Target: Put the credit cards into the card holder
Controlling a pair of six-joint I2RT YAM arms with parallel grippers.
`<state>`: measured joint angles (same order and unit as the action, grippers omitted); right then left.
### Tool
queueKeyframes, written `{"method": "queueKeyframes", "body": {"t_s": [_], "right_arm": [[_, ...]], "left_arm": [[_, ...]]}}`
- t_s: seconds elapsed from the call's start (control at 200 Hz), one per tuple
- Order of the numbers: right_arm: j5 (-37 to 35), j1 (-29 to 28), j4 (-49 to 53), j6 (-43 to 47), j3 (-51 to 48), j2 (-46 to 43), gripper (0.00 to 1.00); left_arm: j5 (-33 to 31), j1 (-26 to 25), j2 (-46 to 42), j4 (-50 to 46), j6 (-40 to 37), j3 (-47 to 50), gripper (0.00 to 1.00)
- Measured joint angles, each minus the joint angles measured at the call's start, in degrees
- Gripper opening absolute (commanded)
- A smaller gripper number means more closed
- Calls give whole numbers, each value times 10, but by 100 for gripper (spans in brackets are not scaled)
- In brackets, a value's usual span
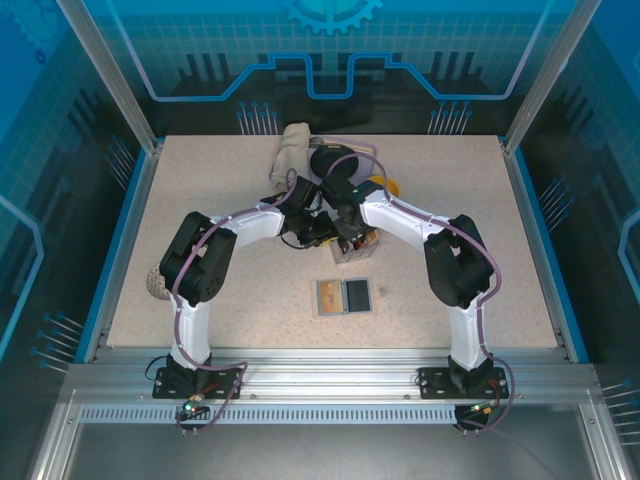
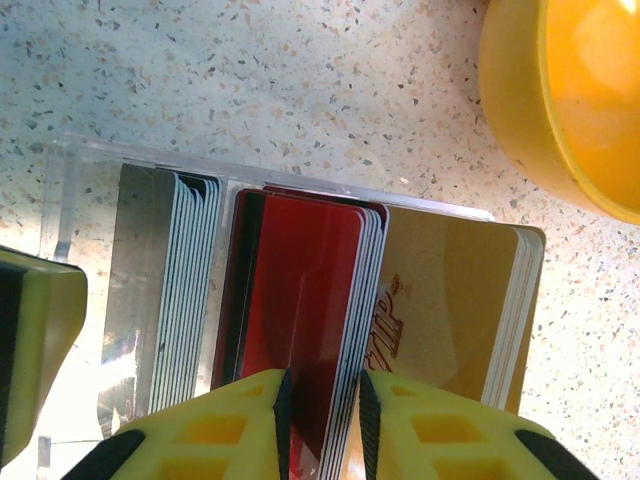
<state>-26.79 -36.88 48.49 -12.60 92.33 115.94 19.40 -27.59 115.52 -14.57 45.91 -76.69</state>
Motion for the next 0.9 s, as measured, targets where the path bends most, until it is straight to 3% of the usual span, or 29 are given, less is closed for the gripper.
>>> {"method": "queueKeyframes", "body": {"t_s": [0.545, 0.9], "right_arm": [[-14, -2, 6, 0, 0, -13, 23], [-8, -2, 5, -7, 0, -17, 8]], "left_arm": [[2, 0, -1, 2, 0, 2, 15], [4, 0, -2, 3, 0, 3, 15]]}}
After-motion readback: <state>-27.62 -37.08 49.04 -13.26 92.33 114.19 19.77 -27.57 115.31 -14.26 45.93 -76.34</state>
